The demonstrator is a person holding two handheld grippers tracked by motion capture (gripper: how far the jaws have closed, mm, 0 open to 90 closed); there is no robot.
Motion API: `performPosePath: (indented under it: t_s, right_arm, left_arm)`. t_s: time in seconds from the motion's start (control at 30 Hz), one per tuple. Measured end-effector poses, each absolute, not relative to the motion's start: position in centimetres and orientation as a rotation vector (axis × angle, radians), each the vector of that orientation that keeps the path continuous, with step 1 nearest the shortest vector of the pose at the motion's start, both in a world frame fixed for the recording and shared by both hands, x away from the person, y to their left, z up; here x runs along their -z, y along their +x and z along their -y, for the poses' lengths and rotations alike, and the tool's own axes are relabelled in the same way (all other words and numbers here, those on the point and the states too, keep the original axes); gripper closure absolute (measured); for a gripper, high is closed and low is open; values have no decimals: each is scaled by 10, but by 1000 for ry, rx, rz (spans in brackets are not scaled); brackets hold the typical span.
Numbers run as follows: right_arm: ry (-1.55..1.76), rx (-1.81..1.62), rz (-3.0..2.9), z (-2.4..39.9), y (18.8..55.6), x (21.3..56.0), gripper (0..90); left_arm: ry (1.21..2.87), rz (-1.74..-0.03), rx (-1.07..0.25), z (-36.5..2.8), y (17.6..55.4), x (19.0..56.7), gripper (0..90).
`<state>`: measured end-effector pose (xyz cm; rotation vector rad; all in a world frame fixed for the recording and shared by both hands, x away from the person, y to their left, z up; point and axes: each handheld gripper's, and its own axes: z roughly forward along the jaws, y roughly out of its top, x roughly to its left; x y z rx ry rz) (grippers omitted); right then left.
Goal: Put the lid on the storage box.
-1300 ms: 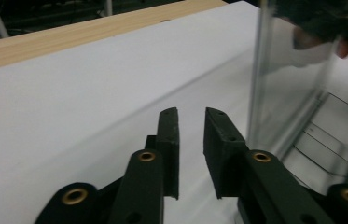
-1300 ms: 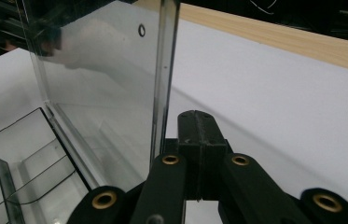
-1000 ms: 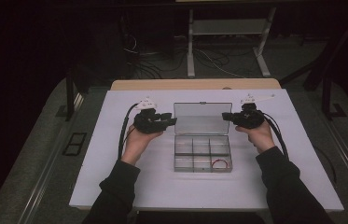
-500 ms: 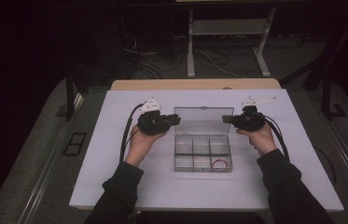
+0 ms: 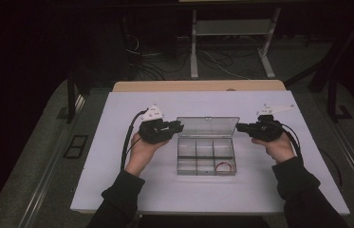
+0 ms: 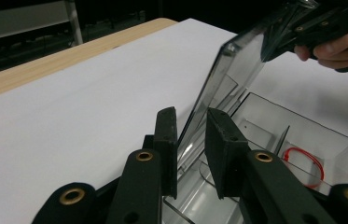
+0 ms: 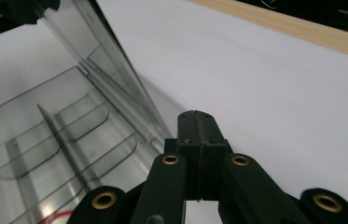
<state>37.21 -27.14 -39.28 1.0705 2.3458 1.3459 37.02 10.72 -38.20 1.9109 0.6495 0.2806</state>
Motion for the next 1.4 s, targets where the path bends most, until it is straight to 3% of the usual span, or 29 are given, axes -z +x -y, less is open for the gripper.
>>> performPosePath:
  t_s: [0.8, 0.9, 1.17, 1.4]
  right_arm:
    - [965, -1441, -2454, 261, 335, 395, 892]
    - [963, -1436, -2468, 259, 330, 396, 892]
    - [951, -1418, -2493, 259, 322, 402, 892]
    - [943, -1405, -2508, 260, 314, 408, 892]
  left_arm:
    - [1920, -697, -254, -131, 334, 390, 655]
    - [1932, -704, -237, -134, 329, 393, 683]
    - [1957, -665, -121, -133, 321, 400, 867]
    - [1977, -632, -102, -127, 312, 406, 884]
